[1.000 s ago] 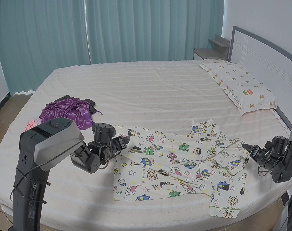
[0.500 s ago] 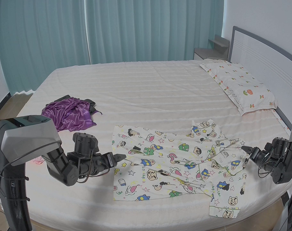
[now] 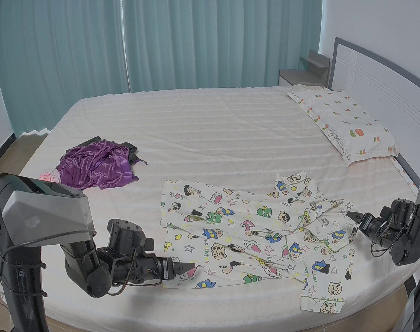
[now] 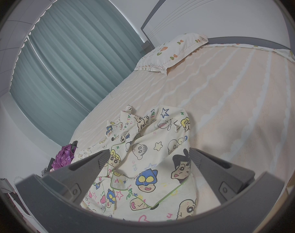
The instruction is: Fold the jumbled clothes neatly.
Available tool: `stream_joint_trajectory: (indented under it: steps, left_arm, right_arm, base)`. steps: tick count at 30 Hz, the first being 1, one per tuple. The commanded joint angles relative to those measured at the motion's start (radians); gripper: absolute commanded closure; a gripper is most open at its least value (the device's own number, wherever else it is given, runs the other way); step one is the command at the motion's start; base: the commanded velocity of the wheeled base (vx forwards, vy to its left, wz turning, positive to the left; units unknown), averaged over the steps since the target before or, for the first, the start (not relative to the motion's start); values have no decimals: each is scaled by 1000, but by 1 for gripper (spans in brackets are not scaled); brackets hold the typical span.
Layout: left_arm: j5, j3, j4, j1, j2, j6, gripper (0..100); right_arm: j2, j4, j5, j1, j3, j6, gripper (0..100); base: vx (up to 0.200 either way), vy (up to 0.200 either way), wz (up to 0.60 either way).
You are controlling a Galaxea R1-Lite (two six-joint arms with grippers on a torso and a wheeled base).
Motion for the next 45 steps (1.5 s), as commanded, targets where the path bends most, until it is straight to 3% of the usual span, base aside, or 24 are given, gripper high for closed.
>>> stream_joint_trajectory:
  steps: [1,45]
  left_arm:
    - [0,3,0,-3,31,4,0]
    - [6,-26,-2,0,62,22,0]
  right_arm:
    - [3,-8,1,1,3,0,0]
    - [20,-19,1,1,5,-6,0]
  base:
    - [0,0,0]
    - [0,0,0]
